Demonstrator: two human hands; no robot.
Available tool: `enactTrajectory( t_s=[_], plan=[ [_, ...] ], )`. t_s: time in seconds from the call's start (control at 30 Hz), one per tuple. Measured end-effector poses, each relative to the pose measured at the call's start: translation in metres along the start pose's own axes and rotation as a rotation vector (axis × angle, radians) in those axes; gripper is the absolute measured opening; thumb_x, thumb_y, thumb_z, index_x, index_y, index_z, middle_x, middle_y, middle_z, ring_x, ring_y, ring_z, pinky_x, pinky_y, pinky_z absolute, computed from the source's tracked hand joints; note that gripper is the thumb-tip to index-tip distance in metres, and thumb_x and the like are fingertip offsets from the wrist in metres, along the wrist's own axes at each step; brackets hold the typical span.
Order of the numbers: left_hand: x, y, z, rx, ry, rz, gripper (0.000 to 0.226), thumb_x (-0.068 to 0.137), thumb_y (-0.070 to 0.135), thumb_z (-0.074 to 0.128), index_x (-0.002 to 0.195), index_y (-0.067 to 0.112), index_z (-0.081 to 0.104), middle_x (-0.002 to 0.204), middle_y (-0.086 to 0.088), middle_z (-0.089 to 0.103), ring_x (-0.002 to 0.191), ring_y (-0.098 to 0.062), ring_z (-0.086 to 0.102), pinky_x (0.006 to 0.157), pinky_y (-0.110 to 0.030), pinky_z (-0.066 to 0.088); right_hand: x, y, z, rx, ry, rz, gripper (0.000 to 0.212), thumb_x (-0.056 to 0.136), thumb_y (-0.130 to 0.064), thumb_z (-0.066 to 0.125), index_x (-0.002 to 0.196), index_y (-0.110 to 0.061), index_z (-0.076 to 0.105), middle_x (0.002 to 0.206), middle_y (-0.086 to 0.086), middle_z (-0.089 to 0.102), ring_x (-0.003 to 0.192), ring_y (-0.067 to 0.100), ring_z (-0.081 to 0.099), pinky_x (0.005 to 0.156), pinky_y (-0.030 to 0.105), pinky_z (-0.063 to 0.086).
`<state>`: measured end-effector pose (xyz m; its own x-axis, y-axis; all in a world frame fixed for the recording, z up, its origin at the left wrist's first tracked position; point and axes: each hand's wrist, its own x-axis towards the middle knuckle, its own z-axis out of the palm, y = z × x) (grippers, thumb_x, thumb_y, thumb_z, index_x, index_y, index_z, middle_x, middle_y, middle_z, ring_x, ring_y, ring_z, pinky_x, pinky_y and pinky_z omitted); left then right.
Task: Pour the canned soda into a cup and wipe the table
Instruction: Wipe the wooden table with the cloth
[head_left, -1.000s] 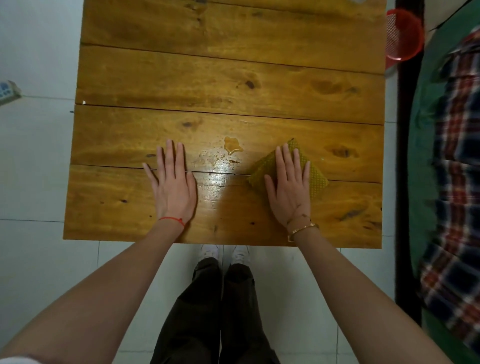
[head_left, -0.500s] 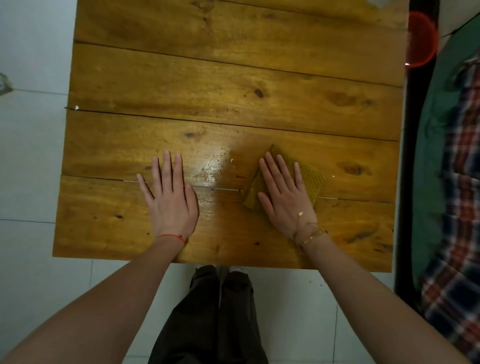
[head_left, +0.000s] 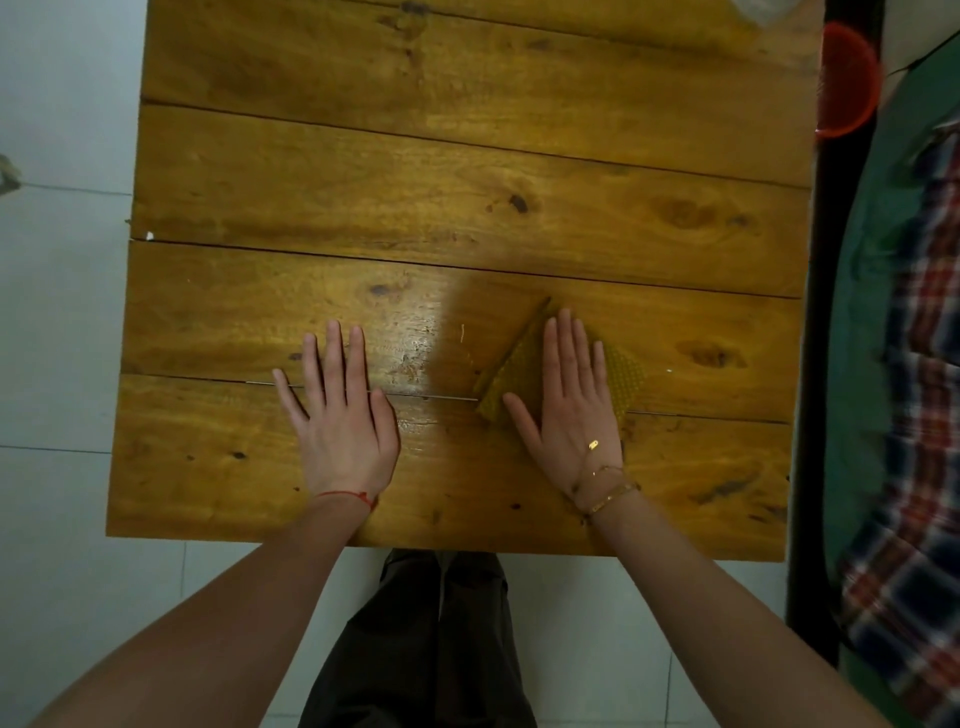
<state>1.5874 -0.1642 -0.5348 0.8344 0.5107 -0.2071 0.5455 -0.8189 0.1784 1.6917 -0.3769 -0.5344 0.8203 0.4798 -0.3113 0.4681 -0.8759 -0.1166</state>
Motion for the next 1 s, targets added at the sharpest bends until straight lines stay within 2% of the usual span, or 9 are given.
enactTrajectory(
  t_s=[0.07, 0.17, 0.37, 0.43, 0.57, 0.7, 0.73, 0.9, 1.0],
  plan=[
    [0.000, 0.000, 0.000, 0.008, -0.001, -0.002, 0.065, 0.099, 0.030, 0.028, 0.158, 0.021, 0.001, 0.166, 0.000, -0.003, 0.153, -0.022, -0.006, 0.119, -0.060, 0.002, 0.018, -0.010, -0.003, 0.031, 0.023, 0.095, 0.081, 0.099, -0.059, 0.021, 0.153, -0.005, -0.005, 0.162, 0.010, -0.010, 0.150, 0.023, -0.011, 0.123, 0.046, 0.004],
    [0.000, 0.000, 0.000, 0.031, -0.002, 0.000, 0.065, 0.099, 0.030, 0.027, 0.158, 0.020, 0.001, 0.166, -0.001, -0.002, 0.153, -0.023, -0.006, 0.119, -0.060, 0.003, 0.049, -0.037, -0.010, 0.085, 0.063, 0.130, 0.079, 0.099, -0.057, 0.020, 0.154, -0.005, -0.003, 0.163, 0.010, -0.007, 0.150, 0.023, -0.009, 0.123, 0.046, 0.003],
    [0.000, -0.001, -0.001, 0.050, -0.009, 0.007, 0.064, 0.100, 0.028, 0.026, 0.157, 0.020, 0.001, 0.166, -0.001, -0.002, 0.153, -0.024, -0.005, 0.119, -0.061, 0.005, 0.035, -0.060, -0.003, 0.061, -0.002, -0.122, 0.079, 0.098, -0.060, 0.021, 0.155, -0.010, -0.004, 0.163, 0.006, -0.010, 0.150, 0.020, -0.012, 0.123, 0.044, 0.002],
    [0.000, -0.001, -0.001, 0.044, -0.009, 0.003, 0.064, 0.100, 0.027, 0.026, 0.157, 0.020, 0.001, 0.166, -0.001, -0.002, 0.153, -0.024, -0.005, 0.119, -0.061, 0.005, 0.017, -0.046, 0.002, 0.040, -0.020, -0.123, 0.077, 0.099, -0.058, 0.021, 0.155, -0.012, -0.005, 0.163, 0.005, -0.011, 0.150, 0.019, -0.012, 0.123, 0.043, 0.001],
    [0.001, -0.001, -0.001, 0.054, -0.015, 0.001, 0.064, 0.100, 0.028, 0.026, 0.157, 0.020, 0.000, 0.166, -0.002, -0.003, 0.153, -0.025, -0.005, 0.119, -0.061, 0.006, 0.029, -0.025, -0.002, 0.054, 0.037, 0.108, 0.068, 0.102, -0.049, 0.019, 0.155, -0.011, -0.002, 0.163, 0.005, -0.007, 0.150, 0.021, -0.009, 0.123, 0.045, 0.003],
    [0.000, -0.002, -0.001, 0.072, -0.021, 0.007, 0.064, 0.100, 0.028, 0.027, 0.157, 0.019, -0.001, 0.166, -0.003, -0.004, 0.153, -0.026, -0.005, 0.119, -0.061, 0.006, 0.083, -0.052, -0.014, 0.118, 0.161, 0.373, 0.064, 0.102, -0.041, 0.016, 0.155, -0.008, 0.000, 0.163, 0.009, -0.003, 0.151, 0.025, -0.005, 0.122, 0.047, 0.005],
    [0.000, -0.003, 0.000, 0.073, -0.022, 0.006, 0.064, 0.100, 0.027, 0.027, 0.157, 0.019, -0.001, 0.166, -0.003, -0.003, 0.153, -0.026, -0.005, 0.119, -0.061, 0.006, 0.090, -0.064, -0.014, 0.114, 0.154, 0.345, 0.064, 0.102, -0.041, 0.015, 0.155, -0.009, -0.001, 0.163, 0.009, -0.005, 0.150, 0.025, -0.006, 0.122, 0.047, 0.004],
    [0.000, -0.002, 0.000, 0.067, -0.015, 0.010, 0.063, 0.100, 0.026, 0.027, 0.158, 0.019, 0.003, 0.166, -0.003, 0.000, 0.153, -0.026, -0.002, 0.119, -0.061, 0.007, 0.060, -0.107, -0.002, 0.126, 0.072, -0.052, 0.062, 0.103, -0.040, 0.019, 0.155, -0.014, -0.001, 0.164, 0.003, -0.006, 0.150, 0.018, -0.009, 0.123, 0.043, 0.002],
    [0.000, -0.002, -0.001, 0.067, -0.008, 0.009, 0.063, 0.100, 0.026, 0.026, 0.158, 0.019, 0.002, 0.166, -0.003, -0.001, 0.153, -0.026, -0.002, 0.119, -0.061, 0.007, 0.042, -0.077, 0.001, 0.102, 0.063, -0.007, 0.062, 0.103, -0.041, 0.018, 0.155, -0.015, -0.003, 0.163, 0.002, -0.009, 0.150, 0.018, -0.011, 0.123, 0.042, 0.000]
  ],
)
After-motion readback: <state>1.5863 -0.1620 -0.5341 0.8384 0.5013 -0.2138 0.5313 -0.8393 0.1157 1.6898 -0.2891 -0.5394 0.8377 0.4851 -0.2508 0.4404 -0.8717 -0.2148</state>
